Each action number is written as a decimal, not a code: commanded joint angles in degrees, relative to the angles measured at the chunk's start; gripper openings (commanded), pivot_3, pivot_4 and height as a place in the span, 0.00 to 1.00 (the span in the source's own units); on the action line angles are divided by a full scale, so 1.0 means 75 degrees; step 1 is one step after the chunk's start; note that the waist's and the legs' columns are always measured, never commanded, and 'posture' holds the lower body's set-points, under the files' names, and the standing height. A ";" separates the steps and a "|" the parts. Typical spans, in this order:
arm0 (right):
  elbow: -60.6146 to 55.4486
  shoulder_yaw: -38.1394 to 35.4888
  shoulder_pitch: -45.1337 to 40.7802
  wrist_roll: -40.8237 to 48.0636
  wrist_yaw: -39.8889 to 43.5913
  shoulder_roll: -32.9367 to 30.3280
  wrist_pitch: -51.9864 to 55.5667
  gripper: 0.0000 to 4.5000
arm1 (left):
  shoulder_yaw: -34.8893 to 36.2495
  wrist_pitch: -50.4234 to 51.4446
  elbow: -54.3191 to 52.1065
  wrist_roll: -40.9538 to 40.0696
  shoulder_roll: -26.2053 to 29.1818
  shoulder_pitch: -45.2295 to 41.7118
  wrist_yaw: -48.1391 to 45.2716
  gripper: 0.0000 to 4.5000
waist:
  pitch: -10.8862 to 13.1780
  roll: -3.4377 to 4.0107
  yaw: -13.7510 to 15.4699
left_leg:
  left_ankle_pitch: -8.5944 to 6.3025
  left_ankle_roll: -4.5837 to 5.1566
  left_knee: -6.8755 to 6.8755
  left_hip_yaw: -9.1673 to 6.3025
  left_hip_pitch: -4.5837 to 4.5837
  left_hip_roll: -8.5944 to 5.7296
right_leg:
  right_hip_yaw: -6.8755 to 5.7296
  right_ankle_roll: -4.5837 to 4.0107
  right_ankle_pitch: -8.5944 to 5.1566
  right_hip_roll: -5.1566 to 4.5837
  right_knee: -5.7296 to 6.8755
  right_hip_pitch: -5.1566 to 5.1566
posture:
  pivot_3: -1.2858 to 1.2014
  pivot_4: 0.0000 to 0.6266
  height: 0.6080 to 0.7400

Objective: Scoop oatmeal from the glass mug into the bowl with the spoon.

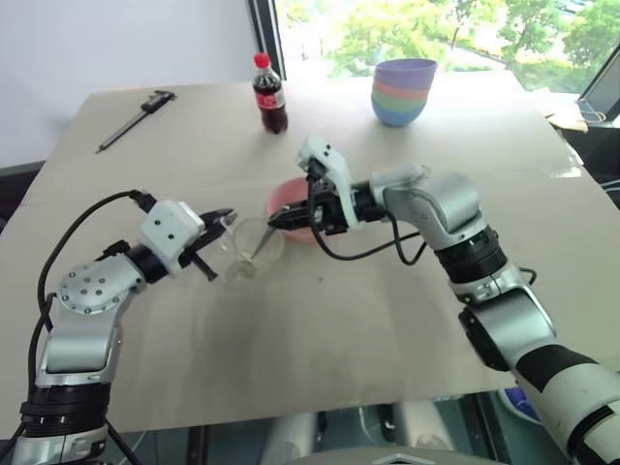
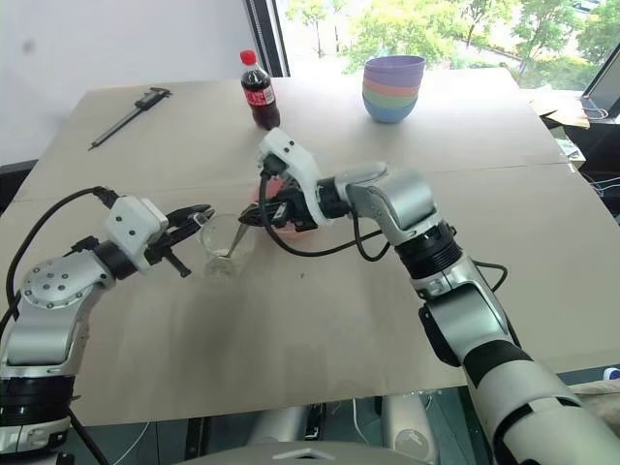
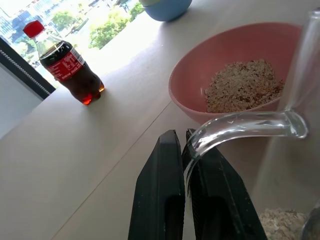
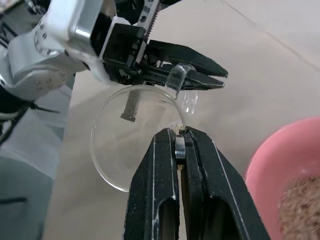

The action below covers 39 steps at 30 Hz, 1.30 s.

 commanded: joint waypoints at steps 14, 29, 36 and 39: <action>0.0369 -0.2203 -0.0466 0.1143 -0.1560 0.0820 0.2681 0.00 | 0.0435 -0.0607 -0.0226 0.0119 -0.0363 0.0475 0.0717 0.01 | 0.0000 0.0001 -0.0020 | 0.0000 0.0000 -0.0001 0.0003 -0.0001 0.0000 | 0.0004 0.0000 0.0000 -0.0002 0.0007 -0.0003 | 0.52 0.24 1.00; 0.0744 -0.3836 -0.0653 0.1565 -0.2631 0.1192 0.3898 0.00 | 0.0895 -0.0384 -0.0281 -0.0296 -0.0929 0.1054 0.1363 0.01 | -0.0002 0.0001 -0.0029 | -0.0001 0.0001 -0.0001 0.0006 0.0003 0.0001 | 0.0007 -0.0001 0.0000 -0.0001 0.0019 -0.0005 | 0.52 0.24 1.00; 0.1308 -0.4592 -0.0932 0.1488 -0.3068 0.1165 0.4087 0.00 | 0.0975 -0.0317 -0.0398 -0.0437 -0.1103 0.1247 0.1510 0.01 | -0.0002 0.0001 -0.0037 | -0.0001 0.0002 -0.0001 0.0010 0.0004 0.0001 | 0.0011 -0.0001 0.0000 0.0000 0.0019 -0.0005 | 0.52 0.24 1.00; 0.1599 -0.4838 -0.1122 0.1457 -0.3199 0.1081 0.4093 0.00 | 0.0994 -0.0323 -0.0445 -0.0433 -0.1174 0.1339 0.1579 0.01 | -0.0002 0.0001 -0.0038 | -0.0001 0.0001 -0.0001 0.0011 0.0005 0.0001 | 0.0011 -0.0001 0.0000 0.0001 0.0020 -0.0005 | 0.52 0.24 1.00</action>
